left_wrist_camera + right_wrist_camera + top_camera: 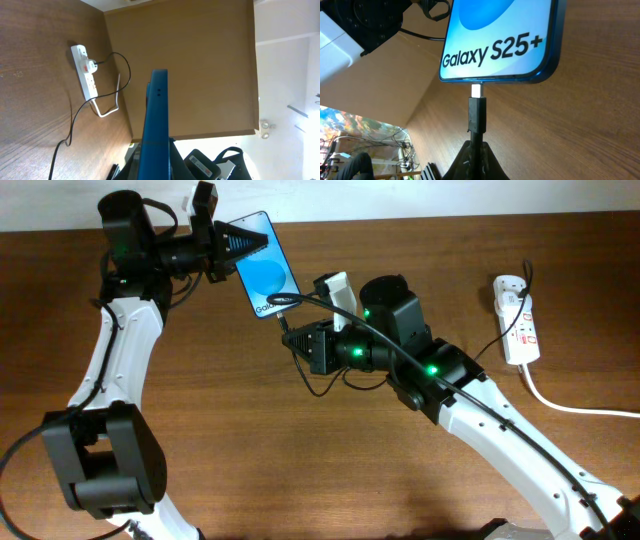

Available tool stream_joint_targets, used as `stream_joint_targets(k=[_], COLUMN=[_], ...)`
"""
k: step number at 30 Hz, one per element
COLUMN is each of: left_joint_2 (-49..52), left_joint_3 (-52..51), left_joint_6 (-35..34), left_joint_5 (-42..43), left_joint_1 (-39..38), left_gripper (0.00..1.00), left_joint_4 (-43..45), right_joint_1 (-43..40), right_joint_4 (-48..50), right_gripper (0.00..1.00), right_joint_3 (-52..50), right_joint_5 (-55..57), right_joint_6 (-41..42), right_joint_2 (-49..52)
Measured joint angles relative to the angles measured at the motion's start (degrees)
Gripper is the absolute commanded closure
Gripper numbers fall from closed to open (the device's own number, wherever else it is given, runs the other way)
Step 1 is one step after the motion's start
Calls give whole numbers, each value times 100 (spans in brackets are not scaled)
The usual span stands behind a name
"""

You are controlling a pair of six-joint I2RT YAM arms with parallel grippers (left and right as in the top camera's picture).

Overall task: Plug charger to phone and switch on socket
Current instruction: 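Hold the connector pressed into the port with the right gripper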

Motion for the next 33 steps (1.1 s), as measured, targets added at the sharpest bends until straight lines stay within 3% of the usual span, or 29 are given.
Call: stream_joint_targets(k=[33], left_joint_2=[0], left_joint_3=[0], left_joint_6=[61], left_joint_5=[155], left_joint_1=[20], left_gripper=[100], left_joint_4=[13], right_joint_1=[-122], right_joint_4=[-205], right_gripper=[96], right_joint_3=[2], right_joint_5=[4], right_joint_6=[4], right_joint_2=[-131])
